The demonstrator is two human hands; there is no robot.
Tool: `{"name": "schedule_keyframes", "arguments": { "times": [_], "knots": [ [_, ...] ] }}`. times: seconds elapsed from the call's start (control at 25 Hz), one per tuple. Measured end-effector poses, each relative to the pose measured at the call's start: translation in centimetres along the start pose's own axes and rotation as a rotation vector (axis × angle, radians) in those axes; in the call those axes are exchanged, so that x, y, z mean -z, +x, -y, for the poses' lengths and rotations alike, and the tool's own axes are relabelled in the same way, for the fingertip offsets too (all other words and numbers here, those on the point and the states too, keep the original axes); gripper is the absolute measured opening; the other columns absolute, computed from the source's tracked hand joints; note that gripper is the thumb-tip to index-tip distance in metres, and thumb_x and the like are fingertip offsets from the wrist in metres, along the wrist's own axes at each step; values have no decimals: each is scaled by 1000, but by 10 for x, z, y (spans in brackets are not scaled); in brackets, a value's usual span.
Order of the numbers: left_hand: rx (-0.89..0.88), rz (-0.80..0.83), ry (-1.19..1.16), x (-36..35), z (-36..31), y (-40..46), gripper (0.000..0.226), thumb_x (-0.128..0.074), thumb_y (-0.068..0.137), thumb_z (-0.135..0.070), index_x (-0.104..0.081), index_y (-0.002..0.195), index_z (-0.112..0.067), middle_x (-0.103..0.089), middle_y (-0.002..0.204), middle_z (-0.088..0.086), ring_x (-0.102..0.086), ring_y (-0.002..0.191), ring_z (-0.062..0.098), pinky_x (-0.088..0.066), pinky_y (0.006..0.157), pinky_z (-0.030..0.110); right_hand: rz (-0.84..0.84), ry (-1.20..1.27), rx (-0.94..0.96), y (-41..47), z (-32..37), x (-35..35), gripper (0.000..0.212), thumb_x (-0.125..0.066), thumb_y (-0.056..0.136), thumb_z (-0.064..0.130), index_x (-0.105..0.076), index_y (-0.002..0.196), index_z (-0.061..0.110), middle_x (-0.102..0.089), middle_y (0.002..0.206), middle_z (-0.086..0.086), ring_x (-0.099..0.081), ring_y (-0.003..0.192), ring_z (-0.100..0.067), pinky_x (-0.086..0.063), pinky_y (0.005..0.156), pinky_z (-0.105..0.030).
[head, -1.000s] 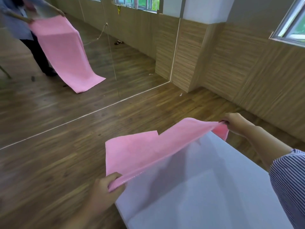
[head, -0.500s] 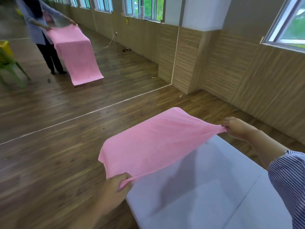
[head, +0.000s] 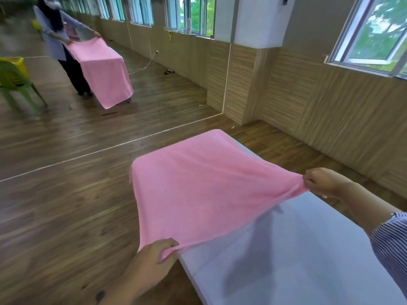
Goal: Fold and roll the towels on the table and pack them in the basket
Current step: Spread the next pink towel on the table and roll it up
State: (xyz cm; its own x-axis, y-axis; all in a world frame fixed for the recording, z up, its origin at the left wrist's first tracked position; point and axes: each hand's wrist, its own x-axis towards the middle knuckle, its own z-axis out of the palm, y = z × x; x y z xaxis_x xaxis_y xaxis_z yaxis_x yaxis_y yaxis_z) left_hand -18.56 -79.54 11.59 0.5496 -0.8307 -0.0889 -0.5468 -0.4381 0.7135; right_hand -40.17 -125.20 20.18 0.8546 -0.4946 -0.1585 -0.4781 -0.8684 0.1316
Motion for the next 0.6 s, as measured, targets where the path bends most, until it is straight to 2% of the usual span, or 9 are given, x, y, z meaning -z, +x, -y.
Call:
{"name": "schedule_keyframes", "arguments": {
  "times": [0.08,0.12,0.24,0.36,0.44,0.6],
  "knots": [
    [3,14,-2,-20,-16,-24,30,-45,71,-81,-55,89,-60,-60,85,-32,-56,75,-7,-45,70,17,15,57,-50,-34,-15,-5,33,-39,84,20,-42,51,21,-53,56,6,-58,60,-12,-44,64,-32],
    [10,-1,-5,-30,-22,-33,37,-40,66,-87,-55,89,-61,-60,87,-32,-57,77,-7,-47,73,18,23,54,-59,-48,-23,-8,31,-36,82,25,-43,52,21,-54,58,4,-57,61,-11,-45,64,-33],
    [23,-13,-26,-64,-54,-57,33,-41,66,-80,-55,90,-61,-61,91,-30,-59,82,-2,-50,81,22,-25,-22,-52,-84,-57,-17,29,-32,77,35,-40,51,24,-49,61,3,-51,66,-15,-39,64,-32],
    [38,-37,-63,-103,-86,-75,27,-41,64,-78,-51,88,-70,-58,97,-37,-59,88,-5,-50,85,23,-90,-151,-64,-111,-97,-27,36,-41,87,29,-36,51,24,-43,60,5,-47,68,-15,-30,67,-28],
    [48,-25,-101,-132,-105,-87,32,-45,61,-83,-53,88,-69,-58,98,-36,-59,87,-6,-50,87,25,-110,-199,-86,-129,-120,-39,37,-42,88,27,-36,51,26,-42,61,7,-45,70,-14,-24,68,-26],
    [46,-54,-87,-195,-144,-123,31,-42,59,-84,-45,88,-75,-53,103,-40,-56,93,-8,-46,82,13,-75,-215,-116,-180,-164,-69,35,-42,87,28,-39,52,26,-44,60,6,-48,71,-13,-25,69,-27]
  ]
}}
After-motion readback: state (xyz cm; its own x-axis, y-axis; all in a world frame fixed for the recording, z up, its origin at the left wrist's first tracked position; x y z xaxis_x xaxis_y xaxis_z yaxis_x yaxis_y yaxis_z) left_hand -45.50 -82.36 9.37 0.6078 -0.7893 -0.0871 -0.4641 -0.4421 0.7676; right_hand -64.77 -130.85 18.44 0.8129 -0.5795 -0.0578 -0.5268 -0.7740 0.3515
